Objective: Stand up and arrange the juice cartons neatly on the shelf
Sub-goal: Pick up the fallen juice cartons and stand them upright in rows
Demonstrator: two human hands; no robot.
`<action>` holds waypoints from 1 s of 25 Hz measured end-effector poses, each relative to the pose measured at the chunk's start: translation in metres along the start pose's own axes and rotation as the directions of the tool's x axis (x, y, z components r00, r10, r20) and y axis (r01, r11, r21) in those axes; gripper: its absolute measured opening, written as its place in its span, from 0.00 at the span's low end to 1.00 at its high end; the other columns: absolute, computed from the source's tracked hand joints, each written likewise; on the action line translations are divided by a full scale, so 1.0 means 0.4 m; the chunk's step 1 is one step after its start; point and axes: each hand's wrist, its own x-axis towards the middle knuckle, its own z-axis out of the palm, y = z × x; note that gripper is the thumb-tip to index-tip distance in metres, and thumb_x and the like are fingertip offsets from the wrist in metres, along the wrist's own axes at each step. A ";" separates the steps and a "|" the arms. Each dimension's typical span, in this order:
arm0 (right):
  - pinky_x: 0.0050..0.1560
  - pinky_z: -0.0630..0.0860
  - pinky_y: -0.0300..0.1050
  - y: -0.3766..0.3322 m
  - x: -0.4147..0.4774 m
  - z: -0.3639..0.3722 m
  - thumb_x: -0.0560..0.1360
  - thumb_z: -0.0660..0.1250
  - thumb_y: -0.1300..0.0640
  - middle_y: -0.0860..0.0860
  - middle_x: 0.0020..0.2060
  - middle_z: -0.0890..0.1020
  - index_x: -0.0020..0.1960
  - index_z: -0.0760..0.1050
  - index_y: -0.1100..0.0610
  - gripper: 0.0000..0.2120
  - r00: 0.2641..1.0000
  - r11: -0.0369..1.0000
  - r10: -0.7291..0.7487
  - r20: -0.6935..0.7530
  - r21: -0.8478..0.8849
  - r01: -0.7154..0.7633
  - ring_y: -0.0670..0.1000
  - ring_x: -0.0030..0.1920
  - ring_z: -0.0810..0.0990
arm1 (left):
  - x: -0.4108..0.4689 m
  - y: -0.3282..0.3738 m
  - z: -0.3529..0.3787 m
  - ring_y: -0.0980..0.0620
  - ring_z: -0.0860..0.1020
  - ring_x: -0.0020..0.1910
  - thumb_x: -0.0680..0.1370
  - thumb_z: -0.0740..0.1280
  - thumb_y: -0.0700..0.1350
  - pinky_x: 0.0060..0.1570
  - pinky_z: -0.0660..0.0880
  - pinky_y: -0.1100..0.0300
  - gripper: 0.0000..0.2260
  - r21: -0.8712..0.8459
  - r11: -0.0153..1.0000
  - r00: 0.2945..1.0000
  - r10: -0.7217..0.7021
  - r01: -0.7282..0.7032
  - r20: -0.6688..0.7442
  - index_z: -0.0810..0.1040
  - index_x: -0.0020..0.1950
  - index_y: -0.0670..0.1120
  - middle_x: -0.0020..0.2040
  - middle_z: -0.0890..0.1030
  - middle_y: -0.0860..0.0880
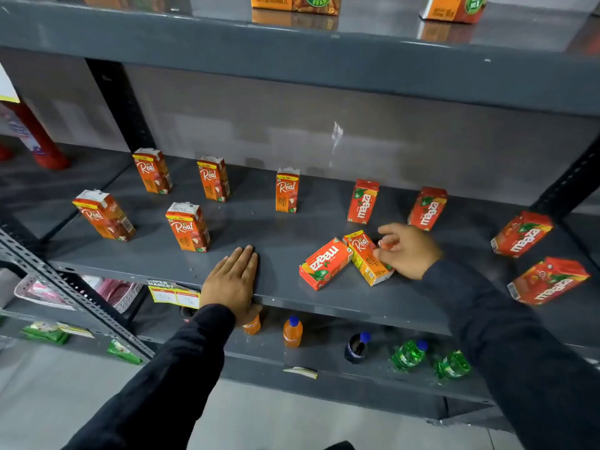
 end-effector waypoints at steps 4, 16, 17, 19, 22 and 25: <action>0.59 0.75 0.51 0.008 -0.051 0.072 0.69 0.72 0.52 0.54 0.60 0.79 0.65 0.72 0.54 0.26 0.992 1.000 0.000 -0.123 -0.016 -0.002 0.55 0.59 0.78 | 0.001 -0.020 -0.005 0.47 0.49 0.77 0.70 0.66 0.62 0.75 0.48 0.53 0.45 0.018 0.999 0.999 0.032 -0.031 -0.020 0.48 0.78 0.45 0.79 0.49 0.47; 0.46 0.76 0.47 0.024 -0.068 0.172 0.63 0.76 0.48 0.54 0.49 0.78 0.56 0.70 0.55 0.27 0.904 0.948 0.298 -0.306 0.204 -0.243 0.58 0.50 0.79 | 0.001 -0.040 0.000 0.45 0.57 0.76 0.67 0.70 0.62 0.73 0.55 0.51 0.46 0.055 0.995 0.996 0.085 -0.083 -0.033 0.54 0.77 0.45 0.78 0.57 0.45; 0.46 0.76 0.47 0.019 -0.070 0.175 0.62 0.76 0.48 0.53 0.47 0.78 0.54 0.71 0.55 0.26 0.900 0.945 0.307 -0.310 0.208 -0.250 0.57 0.48 0.78 | 0.003 -0.041 -0.001 0.45 0.57 0.76 0.67 0.70 0.62 0.73 0.55 0.51 0.46 0.059 0.995 0.996 0.084 -0.082 -0.025 0.54 0.77 0.45 0.78 0.57 0.46; 0.45 0.75 0.46 0.005 -0.073 0.168 0.62 0.74 0.47 0.50 0.43 0.78 0.49 0.73 0.55 0.20 0.900 0.936 0.329 -0.286 0.224 -0.271 0.54 0.44 0.77 | 0.003 -0.041 0.000 0.46 0.55 0.76 0.68 0.69 0.62 0.73 0.53 0.52 0.46 0.053 0.995 0.996 0.083 -0.082 -0.017 0.52 0.77 0.46 0.78 0.55 0.46; 0.38 0.72 0.43 -0.011 -0.075 0.143 0.64 0.69 0.46 0.50 0.34 0.80 0.39 0.76 0.57 0.14 0.921 0.909 0.359 -0.150 0.282 -0.308 0.54 0.38 0.77 | 0.005 -0.039 0.001 0.47 0.53 0.77 0.69 0.68 0.63 0.74 0.51 0.53 0.46 0.052 0.996 0.997 0.078 -0.076 -0.026 0.49 0.78 0.47 0.79 0.52 0.47; 0.36 0.75 0.43 -0.015 -0.079 0.133 0.65 0.67 0.49 0.51 0.32 0.78 0.38 0.75 0.56 0.11 0.899 0.764 0.435 -0.058 0.552 -0.334 0.55 0.34 0.78 | 0.003 -0.038 -0.001 0.47 0.52 0.77 0.69 0.68 0.63 0.74 0.51 0.53 0.46 0.050 0.996 0.996 0.079 -0.077 -0.031 0.49 0.78 0.47 0.79 0.52 0.47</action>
